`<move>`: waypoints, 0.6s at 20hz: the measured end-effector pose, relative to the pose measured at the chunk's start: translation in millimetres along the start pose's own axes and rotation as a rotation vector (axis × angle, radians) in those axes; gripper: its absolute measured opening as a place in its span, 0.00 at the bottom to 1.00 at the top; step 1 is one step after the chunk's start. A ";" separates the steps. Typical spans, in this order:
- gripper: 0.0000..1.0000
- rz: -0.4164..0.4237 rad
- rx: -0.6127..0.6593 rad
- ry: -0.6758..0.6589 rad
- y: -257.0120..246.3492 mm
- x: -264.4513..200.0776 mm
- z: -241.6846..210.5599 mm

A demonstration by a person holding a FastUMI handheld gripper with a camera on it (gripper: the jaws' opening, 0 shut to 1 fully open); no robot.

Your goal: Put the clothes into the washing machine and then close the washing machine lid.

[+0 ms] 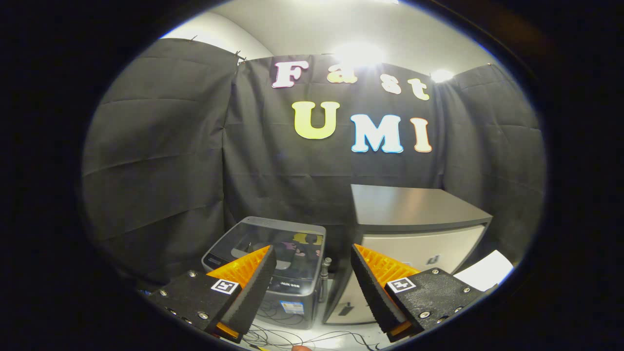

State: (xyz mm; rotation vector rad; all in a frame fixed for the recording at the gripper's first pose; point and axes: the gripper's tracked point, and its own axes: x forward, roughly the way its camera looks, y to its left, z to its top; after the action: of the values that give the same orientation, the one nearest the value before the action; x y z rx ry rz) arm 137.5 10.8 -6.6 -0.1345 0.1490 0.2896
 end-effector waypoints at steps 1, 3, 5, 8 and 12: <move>0.95 0.002 0.003 -0.007 -10.7 -20.7 -3.1; 0.95 -0.010 0.023 -0.018 -32.3 -71.6 -10.3; 0.95 -0.034 0.047 -0.015 -53.3 -113.1 -17.3; 0.95 -0.060 0.053 -0.018 -68.6 -167.2 -20.2; 0.95 -0.082 0.039 -0.025 -72.9 -223.3 -22.0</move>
State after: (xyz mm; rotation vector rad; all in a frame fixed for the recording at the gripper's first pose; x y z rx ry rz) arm -55.5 -122.8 16.8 -0.0984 0.1234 0.2066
